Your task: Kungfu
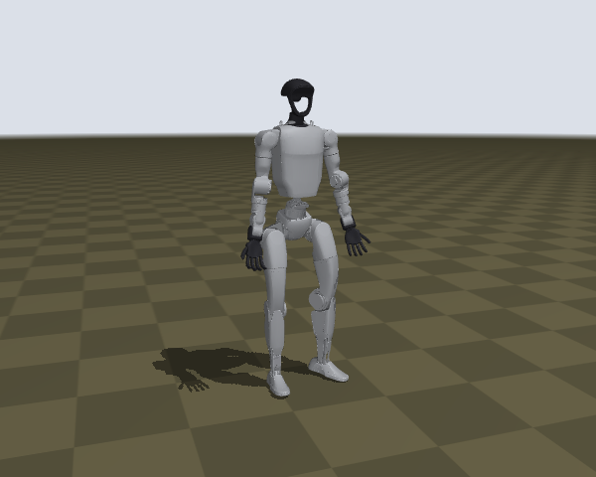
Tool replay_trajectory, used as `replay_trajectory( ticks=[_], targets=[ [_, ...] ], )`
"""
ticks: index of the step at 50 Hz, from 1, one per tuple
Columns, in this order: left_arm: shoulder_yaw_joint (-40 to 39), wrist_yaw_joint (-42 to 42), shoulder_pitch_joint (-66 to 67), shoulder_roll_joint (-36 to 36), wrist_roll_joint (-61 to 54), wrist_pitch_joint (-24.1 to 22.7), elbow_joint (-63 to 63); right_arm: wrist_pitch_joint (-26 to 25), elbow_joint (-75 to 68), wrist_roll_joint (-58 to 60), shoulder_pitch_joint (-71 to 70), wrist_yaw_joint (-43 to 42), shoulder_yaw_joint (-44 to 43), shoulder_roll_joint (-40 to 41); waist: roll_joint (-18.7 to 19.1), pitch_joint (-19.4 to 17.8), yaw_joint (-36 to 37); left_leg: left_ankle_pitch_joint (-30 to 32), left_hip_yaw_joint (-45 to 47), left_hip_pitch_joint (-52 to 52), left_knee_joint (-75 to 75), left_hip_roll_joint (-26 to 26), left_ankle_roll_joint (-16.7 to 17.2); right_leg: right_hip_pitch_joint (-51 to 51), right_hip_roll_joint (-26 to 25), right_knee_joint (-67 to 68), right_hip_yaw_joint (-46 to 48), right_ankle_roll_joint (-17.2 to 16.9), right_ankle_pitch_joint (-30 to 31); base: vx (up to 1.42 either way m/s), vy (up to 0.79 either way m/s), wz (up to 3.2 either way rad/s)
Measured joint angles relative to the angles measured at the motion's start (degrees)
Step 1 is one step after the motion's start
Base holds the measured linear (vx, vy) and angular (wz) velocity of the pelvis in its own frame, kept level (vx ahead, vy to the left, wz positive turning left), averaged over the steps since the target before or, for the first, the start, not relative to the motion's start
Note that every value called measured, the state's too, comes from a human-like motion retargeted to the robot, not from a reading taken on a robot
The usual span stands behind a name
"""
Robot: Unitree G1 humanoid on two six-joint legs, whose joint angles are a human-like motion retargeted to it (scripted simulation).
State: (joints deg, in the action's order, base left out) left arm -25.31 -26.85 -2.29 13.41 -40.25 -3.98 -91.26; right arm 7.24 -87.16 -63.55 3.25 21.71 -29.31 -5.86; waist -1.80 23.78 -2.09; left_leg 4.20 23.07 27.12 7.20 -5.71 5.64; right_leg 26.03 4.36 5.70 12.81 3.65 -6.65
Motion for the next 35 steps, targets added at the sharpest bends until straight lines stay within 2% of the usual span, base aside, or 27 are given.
replay_trajectory(
  ticks=[3, 5, 7, 10, 12, 13, 15, 17, 19, 20, 21, 23, 25, 27, 30, 32, 35],
  targets=[
    [0.88, 1.92, -0.10, 1.09, 3.12, 0.38, -0.14, -0.78, -0.22, 1.38, 0.02, -0.43, 1.16, -0.32, -0.44, -0.18, 0.56, 0.22, 0.35, 0.35, -0.23, 0.27, -0.13, 1.00, 0.33, 0.96, -1.07, -0.76, -0.59, -0.04, 0.11, -0.06],
    [1.95, 3.10, -0.20, 1.89, 6.15, 0.71, -0.13, -1.12, -0.12, 3.26, -0.06, -1.37, 2.20, -0.72, -0.73, -0.64, 0.80, 0.23, 0.42, 0.18, -0.51, 0.68, -0.12, 1.42, -0.04, 2.11, -3.81, -2.64, -3.41, -0.07, 0.09, 0.03],
    [3.30, 4.15, -0.36, 2.84, 10.93, 1.19, -0.18, -1.34, 0.15, 6.22, -0.12, -2.68, 3.68, -1.23, -0.50, -1.38, 0.50, 0.09, -0.20, -0.15, -0.68, 0.69, 0.13, 1.44, -2.13, 3.54, -8.81, -4.50, -8.26, -0.08, 0.08, 0.23],
    [5.19, 7.64, -0.07, 3.96, 22.96, 1.53, 0.43, -1.69, 0.89, 12.79, -0.23, -5.57, 7.16, -1.88, 1.77, -1.03, -1.91, -3.99, -5.70, 0.51, 0.12, 0.35, 1.46, 2.99, -8.21, 5.73, -20.10, -4.74, -11.92, -0.05, 0.01, 0.54],
    [10.06, 12.81, 1.22, 5.41, 37.51, -0.45, 2.20, -0.04, 1.72, 21.82, -0.08, -9.63, 11.18, -2.59, 1.35, -1.28, -1.88, -7.61, -9.17, 2.19, 2.47, 2.58, -0.73, 2.57, -11.96, 5.83, -30.23, -2.62, -10.38, -0.01, -0.03, -0.16],
    [13.39, 14.92, 1.56, 6.74, 47.83, -1.28, 2.89, 0.87, 2.24, 28.33, 0.12, -12.02, 13.69, -3.22, 0.18, -1.50, -1.45, -9.07, -10.81, 3.39, 4.13, 3.84, -0.65, 2.39, -11.23, 5.74, -31.60, -2.49, -8.33, -0.03, -0.07, 0.04],
    [21.63, 18.53, 0.68, 9.70, 73.66, -1.27, 3.80, 1.88, 3.32, 45.88, 1.27, -15.65, 18.26, -5.17, -0.20, -2.40, -3.03, -12.02, -17.55, 2.60, 5.51, 6.94, 0.64, 1.23, -7.53, 4.22, -23.66, -1.18, -2.75, -0.02, -0.07, 0.83],
    [28.78, 20.75, -1.45, 11.38, 103.33, 0.27, 5.54, 1.24, 4.13, 68.16, 2.53, -16.61, 22.76, -7.82, -1.44, -2.30, -1.56, -14.37, -21.41, 2.24, 6.89, 7.87, 3.17, 1.26, -6.22, 4.25, -20.18, -1.12, -1.98, 0.01, -0.10, 0.48],
    [33.77, 22.91, -3.04, 11.75, 127.11, 1.94, 7.99, -0.56, 5.07, 90.30, 1.96, -16.20, 27.98, -10.16, -2.67, -2.78, 0.47, -13.54, -24.96, 2.18, 7.98, 9.47, 4.03, 0.68, -7.09, 4.16, -22.38, -1.08, -1.52, 0.04, -0.10, -0.26],
    [36.17, 24.41, -3.65, 11.84, 135.78, 2.69, 9.18, -1.71, 5.71, 100.61, 1.17, -15.92, 30.93, -11.18, -3.32, -3.23, 1.33, -11.96, -26.86, 2.10, 8.54, 10.74, 3.84, -0.05, -7.42, 3.68, -23.27, -0.87, -1.19, 0.05, -0.06, -0.55],
    [38.37, 26.09, -3.88, 11.67, 139.10, 3.28, 9.67, -2.37, 6.29, 109.22, 0.31, -16.47, 33.44, -11.89, -3.59, -3.57, 1.76, -8.20, -28.37, 1.78, 8.62, 11.73, 2.53, -0.67, -7.19, 3.11, -23.10, -0.96, -0.85, 0.07, -0.02, -0.64],
    [40.19, 28.75, -3.51, 10.39, 141.35, 4.82, 9.37, -3.28, 7.22, 122.83, -1.05, -19.08, 37.71, -12.72, -3.62, -3.84, 2.26, -3.69, -27.70, 0.86, 7.43, 11.63, 0.53, -1.60, -6.78, 2.09, -22.25, -1.25, -0.19, 0.13, 0.05, -0.65],
    [37.31, 28.67, -2.02, 8.31, 138.11, 5.60, 8.23, -3.67, 7.67, 128.62, -2.29, -21.60, 40.70, -12.80, -2.74, -3.62, 0.89, -4.02, -22.95, -0.10, 6.70, 9.82, -0.05, -2.04, -6.35, 1.21, -20.73, -1.34, 0.37, 0.13, 0.08, -0.30],
    [32.70, 25.38, -0.56, 6.35, 130.76, 5.14, 7.11, -4.05, 7.71, 126.21, -3.68, -20.74, 42.02, -12.02, -1.87, -3.71, -1.02, -4.88, -13.78, -0.83, 6.60, 7.26, -0.47, -2.31, -6.09, 0.55, -19.83, -1.32, 0.71, 0.03, 0.06, -0.13],
    [30.34, 20.65, 0.09, 4.40, 116.63, 4.68, 5.54, -5.53, 7.67, 116.02, -3.61, -18.19, 38.44, -9.77, -0.90, -4.23, -3.36, -4.11, -3.56, -2.56, 5.49, 4.40, -2.23, -3.07, -5.62, 0.17, -18.26, -1.78, 0.62, 0.04, 0.05, 0.37],
    [30.55, 19.79, -0.34, 3.28, 109.72, 5.27, 4.57, -5.60, 7.40, 108.00, -2.45, -18.25, 34.33, -8.10, -0.45, -4.28, -4.44, -4.14, -3.50, -2.84, 5.07, 4.72, -3.67, -3.34, -5.45, 0.42, -16.98, -2.13, 0.29, 0.07, 0.09, 0.78],
    [30.43, 19.63, -1.23, 2.11, 106.41, 5.02, 4.31, -4.79, 5.81, 98.52, -1.17, -19.67, 29.50, -6.12, 0.13, -4.29, -3.95, -4.97, -6.81, -2.60, 5.15, 5.07, -1.49, -2.82, -5.61, 2.02, -16.13, -3.78, -0.13, 0.07, 0.17, 0.23]
  ],
)
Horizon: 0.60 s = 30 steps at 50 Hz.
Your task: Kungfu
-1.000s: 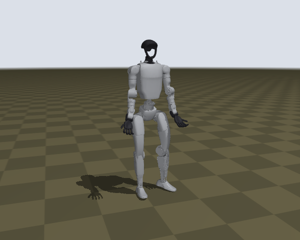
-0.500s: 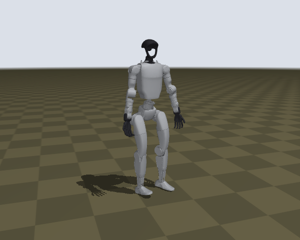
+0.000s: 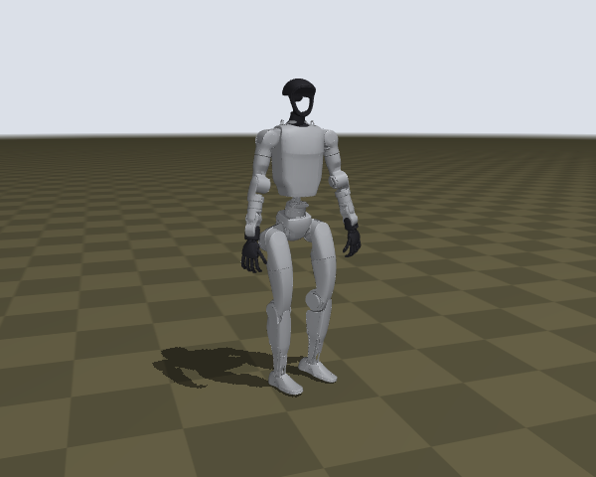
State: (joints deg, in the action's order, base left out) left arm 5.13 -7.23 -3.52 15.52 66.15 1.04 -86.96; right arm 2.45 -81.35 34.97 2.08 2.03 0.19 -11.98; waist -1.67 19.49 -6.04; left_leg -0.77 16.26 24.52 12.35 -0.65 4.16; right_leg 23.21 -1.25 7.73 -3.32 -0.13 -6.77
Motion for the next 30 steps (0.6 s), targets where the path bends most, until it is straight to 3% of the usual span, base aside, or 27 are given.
replay_trajectory(
  ticks=[3, 7, 11, 12, 20, 25, 30],
  targets=[
    [0.01, 1.56, -0.32, -0.29, 0.29, -0.63, 1.19, -0.20, -2.14, -4.06, -0.29, 0.64, -1.18, 0.50, -1.58, -0.60, 2.92, 0.28, 2.44, 0.91, 0.56, 0.24, -1.32, 2.02, 1.12, 4.06, -1.09, -4.62, 1.30, 0.01, 0.19, -0.53],
    [-0.63, 2.85, -0.45, -0.07, -0.71, -1.95, 1.82, -1.36, -2.77, -2.43, -1.95, 1.08, -1.37, 0.64, -1.29, -2.37, 4.60, 0.55, 4.52, -0.15, -1.25, -0.47, -3.60, 7.35, 0.82, 13.83, 2.41, -13.87, 11.14, -0.09, 0.11, -0.51],
    [-2.60, 0.26, -1.10, 0.89, -3.15, -2.64, 0.27, -2.96, -0.63, 0.64, -3.80, -2.62, -0.55, 1.10, 1.70, -1.13, 3.86, 1.69, 3.63, 5.88, 1.22, -6.88, -1.68, 23.50, -4.29, 32.54, 12.44, -14.87, 20.83, -0.16, -0.35, -0.46],
    [-2.94, -0.60, -1.14, 1.01, -3.71, -2.48, -0.39, -2.90, -0.08, 0.77, -3.76, -3.89, -0.40, 1.17, 2.72, -0.50, 3.46, 1.89, 3.31, 7.18, 1.45, -7.51, -1.79, 27.95, -4.22, 38.25, 15.31, -14.87, 20.24, -0.15, -0.01, -0.20],
    [-6.13, -1.29, 0.78, 0.94, -9.14, 0.34, -4.62, -0.46, 0.66, -1.86, -1.05, -7.74, -1.66, 3.77, 10.81, 2.68, 5.07, 1.78, 1.52, 9.77, -0.39, -10.15, -6.94, 52.23, -0.10, 83.94, 30.20, -14.87, -2.33, -0.01, 0.25, -0.34],
    [-8.22, -0.57, 2.78, -0.16, -16.06, 0.16, -4.68, 0.05, -0.53, -1.44, -0.79, -9.10, -1.46, 4.22, 13.56, 3.29, 4.24, 1.09, 1.01, 10.90, -0.30, -12.03, -6.82, 62.06, -3.73, 95.38, 35.63, -14.87, -11.88, 0.02, -0.04, -0.13],
    [-9.48, 4.76, 3.38, -1.94, -20.44, 0.25, -5.57, 1.65, -1.33, -2.12, -0.56, -10.84, -2.52, 4.32, 14.47, 2.83, 3.84, -1.16, 2.01, 10.57, 0.66, -12.40, -7.41, 64.31, -4.52, 95.04, 35.14, -14.87, -16.87, 0.03, -0.03, -0.19]
  ],
)
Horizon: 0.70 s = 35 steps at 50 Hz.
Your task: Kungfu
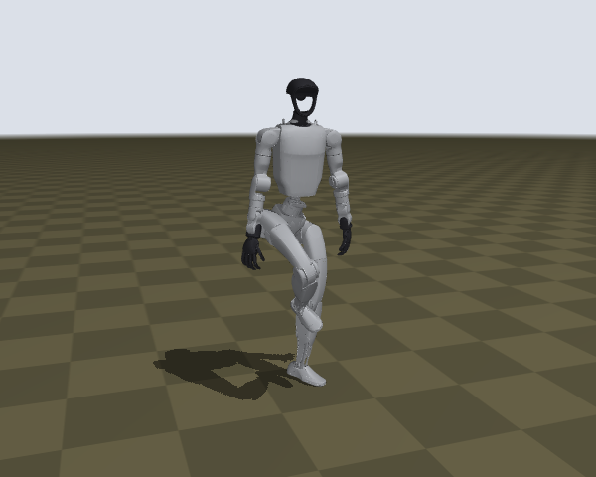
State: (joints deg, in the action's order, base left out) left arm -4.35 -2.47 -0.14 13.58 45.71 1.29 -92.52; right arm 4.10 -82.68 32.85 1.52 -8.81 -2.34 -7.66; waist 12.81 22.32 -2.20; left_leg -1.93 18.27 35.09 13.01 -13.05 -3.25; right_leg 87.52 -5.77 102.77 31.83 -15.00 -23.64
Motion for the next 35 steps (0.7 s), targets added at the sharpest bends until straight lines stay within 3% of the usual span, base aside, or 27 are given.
replay_trajectory(
  ticks=[5, 8, 10, 13, 15, 18, 20, 22, 23, 25, 27, 28, 29, 32, 35],
  targets=[
    [-3.75, 8.45, -0.81, -1.56, -5.15, 0.18, -0.27, 1.51, 6.38, -0.82, 1.23, -3.15, -2.12, -0.72, -0.35, -2.48, -1.05, -1.97, 3.18, -2.12, 2.29, 1.31, -0.88, -5.59, -0.03, -10.25, -6.69, 0.00, 1.67, 0.09, -0.03, -0.15],
    [-14.10, 13.59, 2.95, -4.12, -5.18, 2.44, 9.18, 2.43, 15.64, -0.70, 4.45, -4.96, -3.74, -1.08, -1.24, -0.05, -1.66, -0.31, 5.11, -1.94, 1.76, 4.20, -0.33, -8.86, 0.28, -18.58, -12.45, 0.30, 3.82, 0.23, -0.05, -0.14],
    [-20.74, 14.49, 6.48, -5.45, -8.67, 1.31, 19.81, 5.51, 22.46, -2.63, 6.57, -4.72, -2.84, -2.93, -1.44, 0.57, -0.66, 2.90, 7.48, -4.46, -1.31, 5.60, 1.62, -14.17, -0.96, -26.44, -16.47, 1.51, 7.30, 0.22, 0.06, -0.73],
    [-30.10, 14.31, 9.09, -2.56, -20.28, -4.61, 35.72, 13.20, 33.99, -10.96, 8.94, -0.86, 3.47, -8.25, -0.90, -1.48, 0.09, 11.77, 9.48, -8.93, -4.39, 6.18, 10.14, -27.06, -3.87, -45.59, -23.08, 2.94, 13.21, 0.13, -0.05, -0.41],
    [-35.76, 10.86, 6.79, 2.45, -30.42, -11.20, 45.17, 17.51, 40.74, -18.38, 9.19, 2.13, 6.96, -11.48, -0.84, -2.44, -2.95, 18.96, 10.35, -7.03, -3.31, 9.62, 18.25, -31.26, 1.71, -56.79, -27.40, 3.46, 18.57, -0.40, 0.43, 2.05],
    [-39.42, 4.78, -4.84, 18.78, -49.84, -17.79, 57.48, 20.42, 53.11, -30.63, 10.35, 7.33, 10.53, -13.72, -6.65, -6.17, -9.88, 20.60, 18.42, 4.83, 12.28, 15.46, 18.25, -35.06, 15.83, -70.52, -33.01, 3.95, 36.91, -1.10, 0.60, 3.43],
    [-35.30, 4.58, -18.31, 32.50, -58.59, -18.79, 64.41, 19.39, 63.32, -38.67, 11.05, 10.19, 12.96, -14.20, -9.67, -10.45, -13.14, 16.23, 14.43, 8.39, 21.63, 13.58, 18.25, -41.25, 22.07, -78.80, -32.01, 0.92, 39.93, -0.58, -0.60, 2.62],
    [-25.16, -0.97, -43.35, 40.77, -63.43, -16.92, 66.16, 17.69, 72.70, -45.53, 10.73, 13.67, 11.79, -14.89, -9.02, -14.01, -9.13, 12.47, 9.24, 9.33, 22.24, 1.77, 18.25, -42.87, 19.92, -73.70, -26.17, 7.04, 19.94, -0.18, -1.39, 0.90],
    [-19.67, -6.32, -56.93, 41.39, -65.97, -16.28, 65.87, 17.41, 76.37, -48.48, 10.98, 16.42, 10.62, -14.37, -9.24, -15.03, -6.28, 14.57, 8.19, 7.94, 18.80, -6.23, 18.25, -43.19, 14.45, -71.66, -26.88, 12.10, 11.93, 0.12, -1.43, -0.71],
    [-8.12, -13.24, -75.05, 38.48, -76.32, -17.40, 67.64, 16.30, 81.37, -53.95, 11.55, 21.75, 11.32, -12.38, -11.77, -17.04, -1.63, 17.48, 11.49, 2.80, 14.80, -22.18, 13.81, -46.27, 11.39, -68.01, -20.36, 18.77, 5.86, 0.41, -1.06, -1.52],
    [1.18, -16.39, -81.37, 26.20, -90.64, -21.49, 70.69, 15.55, 83.70, -58.24, 15.36, 24.15, 13.00, -9.89, -14.12, -3.84, -3.17, 20.22, 19.87, 9.28, 7.62, -24.05, 5.50, -33.45, 12.05, -59.67, -25.57, 16.30, 1.28, 0.75, -0.27, 0.70],
    [2.72, -18.78, -81.25, 18.87, -97.47, -23.11, 72.62, 15.98, 85.00, -60.61, 18.04, 24.76, 13.41, -10.41, -12.29, 1.10, -4.73, 21.85, 19.90, 12.43, 3.11, -22.69, 3.87, -29.97, 13.31, -57.34, -25.15, 15.85, -0.39, 0.63, 0.24, 1.19],
    [3.63, -21.42, -81.45, 13.36, -103.65, -23.29, 74.73, 16.72, 86.38, -63.26, 18.84, 24.98, 14.21, -11.36, -9.97, 1.33, -5.47, 23.70, 19.03, 12.75, -0.33, -22.79, 4.57, -29.98, 12.89, -56.32, -24.69, 15.66, -1.37, 0.34, 0.46, 0.31],
    [6.98, -30.48, -81.16, 0.01, -118.65, -20.09, 80.37, 19.74, 89.87, -72.11, 17.62, 24.94, 14.46, -13.93, -1.72, -5.39, -7.10, 28.19, 13.92, 12.46, -3.84, -26.56, 11.81, -34.59, 9.48, -55.47, -21.01, 15.35, -3.10, -0.03, 0.41, -0.26],
    [13.31, -35.03, -78.43, -8.22, -123.74, -16.85, 81.22, 21.09, 92.53, -76.33, 17.24, 24.81, 12.71, -13.73, 3.13, -9.28, -8.98, 25.71, 20.21, 12.21, 0.61, -29.46, 7.78, -37.11, 8.85, -57.93, -16.90, 15.49, -2.33, -0.15, 0.20, 0.36]
  ],
)
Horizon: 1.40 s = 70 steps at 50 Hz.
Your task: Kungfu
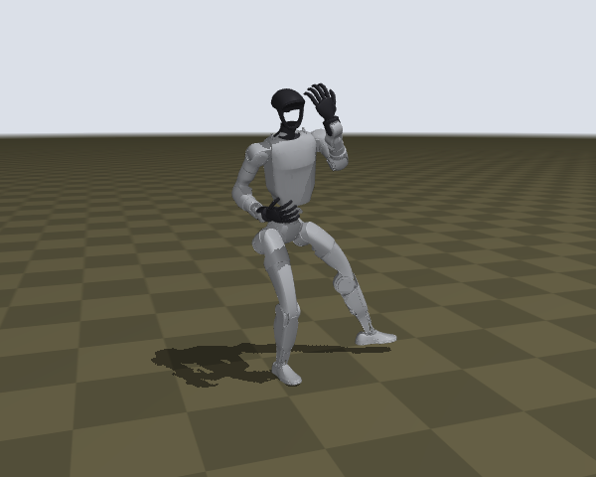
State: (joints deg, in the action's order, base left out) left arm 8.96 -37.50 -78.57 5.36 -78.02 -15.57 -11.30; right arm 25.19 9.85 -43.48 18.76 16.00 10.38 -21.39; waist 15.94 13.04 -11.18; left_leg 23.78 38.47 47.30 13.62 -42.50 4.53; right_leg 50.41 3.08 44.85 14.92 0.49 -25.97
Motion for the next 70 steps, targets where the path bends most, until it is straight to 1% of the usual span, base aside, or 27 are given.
replay_trajectory(
  ticks=[2, 3, 7, 11, 16, 22, 26, 30, 33, 35, 37, 39, 40, 42, 43, 44, 45, 46, 47, 48, 50, 52, 55, 58, 60, 65, 70],
  targets=[
    [2.64, 0.37, 2.48, -2.08, 1.37, 1.02, -0.60, 0.66, 1.95, -0.67, -0.24, 0.07, -1.54, 0.27, -0.87, -0.46, -0.64, 0.09, 9.61, -3.89, -1.03, 1.58, -2.25, 0.94, 1.69, -0.44, -0.58, -0.42, 0.09, -0.16, 0.13, 0.02],
    [3.67, 0.69, 4.00, -2.74, 2.44, 1.09, -0.70, 1.02, 2.97, -0.28, 0.09, 0.01, -2.31, 0.26, -1.53, -0.51, -0.76, 2.57, 11.83, -5.70, -4.12, 3.02, -1.74, 1.60, 2.30, -0.20, -1.46, -0.68, -0.08, -0.05, 0.13, -0.20],
    [6.71, 1.53, 8.27, -0.88, 6.92, 0.81, 0.40, 3.14, 7.82, 3.38, 3.38, -1.91, -4.41, -1.00, -2.41, -1.64, -2.22, 3.55, 11.98, -6.09, -5.84, 5.08, -2.51, 2.29, 4.25, -0.92, -1.58, -1.15, -0.30, 0.09, 0.15, -0.19],
    [6.22, 1.67, 10.33, 4.03, 15.58, -0.77, 2.15, 4.64, 12.01, 7.62, 8.02, -5.11, -7.25, -3.99, -3.48, -0.17, -2.09, 4.95, 16.05, -5.98, -6.25, 6.00, -3.71, 3.97, 6.10, -1.04, -1.23, -0.41, -0.15, 0.12, 0.12, 0.04],
    [4.68, 4.45, 11.03, 13.04, 27.12, -4.65, 3.42, 5.04, 16.34, 16.36, 11.05, -8.91, -11.56, -9.13, -4.81, 3.65, 0.24, 5.58, 15.86, -1.94, -3.53, 6.66, -3.07, 5.58, 8.99, -1.73, -0.17, -0.79, 0.30, 0.15, 0.17, 0.38],
    [1.94, 11.04, 12.07, 30.38, 40.42, -10.21, 5.22, 1.14, 20.32, 29.64, 7.27, -14.00, -14.69, -17.85, -7.65, 7.12, 5.38, 2.41, 12.98, 2.29, 0.74, 8.45, -1.39, 4.52, 12.34, -4.30, 0.09, -1.53, 3.44, 0.25, 0.27, 0.49],
    [-1.18, 18.55, 12.87, 42.14, 51.82, -13.65, 5.76, -0.89, 21.36, 32.91, -2.73, -16.53, -12.86, -25.46, -9.42, 8.31, 9.69, -0.49, 8.19, 5.87, 5.71, 9.13, 0.00, 0.64, 14.38, -7.48, 1.28, -3.74, 5.43, 0.31, 0.35, 0.72],
    [-4.43, 27.97, 12.53, 51.13, 62.59, -15.55, 6.22, -2.99, 22.38, 36.38, -15.79, -17.27, -9.49, -33.21, -11.35, 9.24, 14.28, -4.46, 2.32, 8.65, 9.22, 12.70, 0.01, -6.43, 15.78, -12.38, 2.53, -7.72, 7.79, 0.38, 0.41, 1.30],
    [-4.90, 34.31, 10.57, 53.79, 69.81, -15.85, 5.96, -5.24, 22.38, 37.24, -27.52, -16.43, -6.18, -38.19, -12.66, 9.38, 17.34, -6.19, -4.77, 10.30, 10.75, 17.32, 0.28, -16.01, 15.02, -18.53, 3.17, -12.99, 10.86, 0.42, 0.37, 2.19],
    [-3.20, 37.75, 7.79, 53.75, 74.06, -15.78, 4.99, -7.18, 20.21, 38.42, -37.12, -15.79, -2.96, -39.83, -12.81, 9.19, 18.81, -6.76, -10.81, 11.69, 11.98, 20.96, -0.92, -24.31, 13.19, -23.13, 5.08, -13.92, 13.72, 0.49, 0.26, 2.94],
    [0.04, 38.70, 3.77, 53.06, 77.23, -15.67, 3.78, -8.54, 14.24, 42.57, -47.84, -13.68, 0.18, -39.24, -14.68, 8.80, 20.01, -7.41, -13.53, 11.92, 13.46, 24.83, -2.29, -31.38, 10.77, -26.58, 1.99, -14.20, 15.65, 0.47, -0.01, 3.29],
    [3.15, 37.71, -0.95, 52.05, 79.64, -15.18, 2.91, -6.64, 2.93, 50.83, -58.83, -10.93, 2.48, -37.47, -17.82, 8.60, 21.54, -7.90, -17.14, 13.38, 15.11, 29.53, -3.77, -36.47, 7.72, -29.27, -2.59, -15.09, 15.70, 0.46, -0.16, 3.14],
    [4.27, 36.79, -3.33, 51.28, 80.72, -14.80, 2.75, -4.86, -4.26, 56.18, -64.11, -9.85, 3.17, -36.38, -19.42, 8.49, 22.66, -7.85, -19.35, 14.57, 15.83, 31.38, -4.26, -38.59, 5.87, -30.88, -3.60, -15.49, 15.66, 0.24, -0.45, 2.41],
    [5.27, 35.98, -7.35, 50.60, 83.19, -13.44, 2.95, -2.93, -28.94, 74.09, -77.92, -15.07, 7.99, -30.74, -23.83, 7.73, 26.12, -8.64, -21.28, 17.68, 18.75, 32.22, -3.99, -39.63, 5.26, -32.80, -0.37, -15.49, 14.96, 0.07, -0.54, 1.21],
    [5.12, 36.17, -8.57, 50.71, 84.43, -12.88, 3.21, -4.32, -44.90, 85.02, -85.24, -20.77, 10.66, -26.74, -26.20, 7.11, 28.68, -8.94, -21.48, 19.38, 20.28, 31.59, -3.75, -38.87, 5.53, -32.82, 0.50, -15.49, 14.26, 0.02, -0.46, -0.02],
    [4.38, 36.49, -9.03, 50.79, 85.31, -12.40, 3.58, -11.71, -60.67, 94.36, -92.12, -24.48, 12.73, -23.05, -27.79, 5.70, 31.48, -9.05, -21.50, 19.78, 21.29, 30.82, -3.74, -38.90, 5.76, -32.71, 0.86, -15.49, 13.37, 0.02, -0.37, -0.61],
    [3.34, 36.87, -9.10, 50.85, 86.01, -11.97, 4.01, -22.10, -76.36, 102.91, -98.79, -27.19, 14.51, -19.50, -28.98, 3.90, 34.40, -9.07, -21.42, 19.53, 22.04, 29.98, -3.85, -39.32, 5.96, -32.52, 0.96, -15.49, 12.39, 0.06, -0.22, -0.28],
    [2.31, 37.36, -8.94, 50.32, 86.10, -11.83, 4.45, -36.35, -85.98, 105.89, -101.90, -22.04, 13.23, -17.31, -29.52, 2.57, 35.89, -9.39, -21.75, 19.20, 22.19, 31.00, -4.27, -40.30, 6.55, -32.83, 2.16, -15.49, 11.60, 0.08, -0.15, 0.23],
    [1.53, 37.74, -9.26, 49.93, 86.15, -11.73, 4.97, -45.98, -94.10, 107.01, -104.82, -17.46, 11.99, -15.65, -30.00, 0.98, 37.13, -9.61, -22.44, 19.01, 22.24, 32.10, -4.52, -41.28, 6.87, -33.15, 3.17, -15.49, 10.95, 0.05, -0.16, 0.91],
    [1.26, 37.89, -10.51, 49.83, 86.12, -11.69, 5.67, -46.38, -99.20, 104.37, -107.35, -14.02, 10.81, -15.05, -30.38, -1.12, 37.86, -9.65, -23.84, 19.08, 22.09, 33.33, -4.40, -42.27, 6.64, -33.50, 3.80, -15.49, 10.58, -0.02, -0.31, 1.05],
    [1.91, 37.70, -12.97, 50.52, 86.83, -10.85, 6.99, -36.50, -99.40, 97.16, -110.20, -11.74, 10.88, -15.72, -30.88, -4.01, 37.48, -9.08, -26.53, 19.10, 21.15, 34.89, -3.63, -43.92, 4.81, -34.06, 4.20, -15.49, 10.62, 0.01, -0.41, 1.02],
    [1.44, 38.15, -11.31, 51.74, 88.04, -10.23, 7.34, -31.66, -95.57, 98.76, -108.40, -19.56, 9.76, -14.28, -30.95, -2.50, 35.83, -9.41, -26.93, 19.37, 21.10, 34.42, -2.68, -43.99, 3.63, -34.33, 4.38, -15.49, 11.04, 0.30, -0.11, 0.39],
    [-0.26, 40.36, -8.18, 53.99, 89.05, -10.46, 7.59, -29.96, -94.21, 106.58, -107.97, -31.61, 8.99, -10.73, -31.04, -0.36, 34.30, -9.79, -26.68, 21.31, 21.58, 32.42, -2.33, -41.86, 3.11, -34.15, 5.53, -15.49, 11.43, 0.11, -0.02, -0.31],
    [-1.29, 41.33, -7.27, 53.15, 88.81, -9.95, 8.30, -30.77, -93.22, 104.80, -108.15, -29.38, 7.87, -10.62, -31.24, -1.19, 34.96, -10.27, -28.32, 22.32, 22.24, 32.83, -2.35, -41.32, 2.52, -34.34, 5.31, -15.49, 12.90, 0.06, -0.05, -0.21],
    [-1.42, 42.02, -5.66, 53.15, 88.58, -9.78, 9.03, -32.13, -91.96, 97.84, -106.81, -29.38, 6.00, -9.21, -31.28, -0.72, 34.07, -11.12, -29.01, 22.08, 22.32, 33.51, -2.39, -41.40, 2.70, -34.46, 5.46, -15.49, 14.30, 0.22, 0.09, -0.14],
    [-2.26, 43.55, -0.80, 51.44, 88.42, -8.73, 10.59, -29.19, -91.14, 78.70, -105.66, -32.11, 2.27, -5.59, -31.22, -0.24, 32.35, -15.17, -27.41, 20.36, 22.95, 33.94, -2.43, -42.05, 4.43, -35.62, 6.20, -15.49, 21.52, 0.20, 0.17, -0.21],
    [1.22, 39.43, 7.39, 41.29, 83.86, -10.42, 12.50, -24.03, -90.75, 54.08, -102.90, -30.61, -2.07, -2.00, -31.82, -0.60, 31.31, -19.91, -24.40, 13.30, 20.62, 38.00, -3.14, -45.85, 8.83, -36.16, 5.89, -15.49, 36.76, 0.40, 0.33, 0.17]
  ],
)
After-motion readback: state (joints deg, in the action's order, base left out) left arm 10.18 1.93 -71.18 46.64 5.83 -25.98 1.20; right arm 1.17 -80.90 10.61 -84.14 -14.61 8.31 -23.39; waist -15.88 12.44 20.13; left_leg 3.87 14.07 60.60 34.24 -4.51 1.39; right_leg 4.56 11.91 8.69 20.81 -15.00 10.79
